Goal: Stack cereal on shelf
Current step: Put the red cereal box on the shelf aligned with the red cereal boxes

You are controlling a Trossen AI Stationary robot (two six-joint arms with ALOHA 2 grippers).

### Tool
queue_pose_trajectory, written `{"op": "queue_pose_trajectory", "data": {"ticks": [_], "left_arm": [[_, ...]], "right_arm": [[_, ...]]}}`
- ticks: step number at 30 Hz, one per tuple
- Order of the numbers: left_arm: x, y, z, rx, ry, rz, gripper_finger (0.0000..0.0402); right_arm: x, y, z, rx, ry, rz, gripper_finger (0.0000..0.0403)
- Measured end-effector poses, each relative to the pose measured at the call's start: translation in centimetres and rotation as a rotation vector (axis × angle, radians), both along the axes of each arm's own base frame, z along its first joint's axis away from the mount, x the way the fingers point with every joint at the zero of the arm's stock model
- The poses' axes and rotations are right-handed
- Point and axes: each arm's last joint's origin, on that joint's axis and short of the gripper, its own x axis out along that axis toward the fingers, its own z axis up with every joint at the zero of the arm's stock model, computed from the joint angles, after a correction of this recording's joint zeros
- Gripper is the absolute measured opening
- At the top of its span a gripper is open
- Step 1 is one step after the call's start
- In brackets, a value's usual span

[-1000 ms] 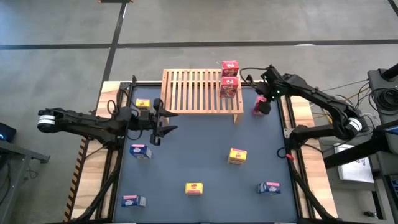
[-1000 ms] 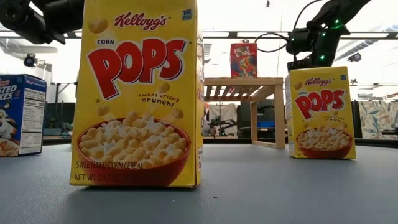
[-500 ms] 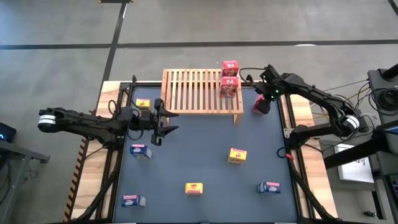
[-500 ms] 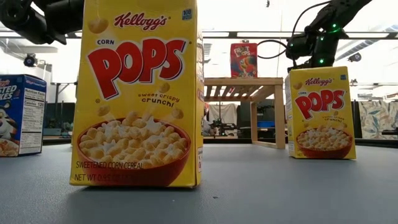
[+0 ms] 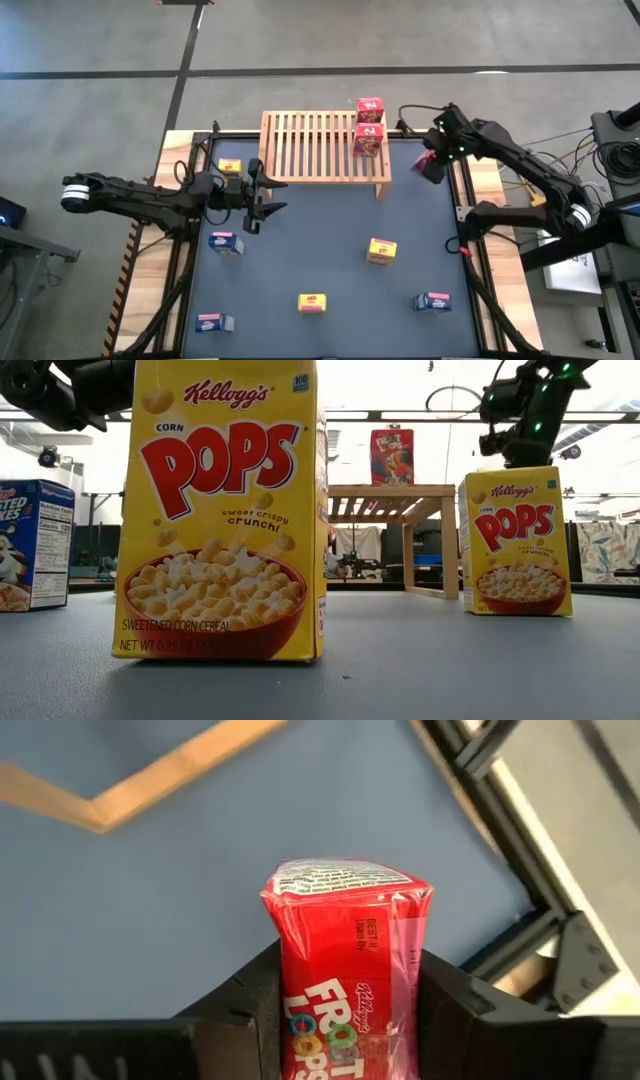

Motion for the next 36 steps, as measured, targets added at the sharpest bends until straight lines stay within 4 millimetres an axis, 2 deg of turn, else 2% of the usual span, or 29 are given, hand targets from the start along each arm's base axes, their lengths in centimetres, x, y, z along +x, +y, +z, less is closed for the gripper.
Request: {"op": "queue_pose_trajectory", "data": {"ticks": [8, 18, 27, 36], "left_arm": [[0.1, 0.0, -0.1, 0.003, 0.008, 0.003, 0.0209], [0.2, 0.1, -0.2, -0.004, 0.009, 0.028, 0.0209], [0.2, 0.1, -0.2, -0.004, 0.009, 0.029, 0.0209], [0.2, 0.1, -0.2, -0.004, 0.009, 0.030, 0.0209]], "right_arm": [[-1.1, 2.0, 4.2, -0.050, -0.190, 0.045, 0.0150], [-1.4, 3.3, 8.8, -0.065, -0.392, 0.100, 0.0150], [-0.8, 4.4, 10.2, -0.057, -0.433, 0.153, 0.0150], [1.0, 5.5, 11.0, -0.013, -0.475, 0.234, 0.0150]]}}
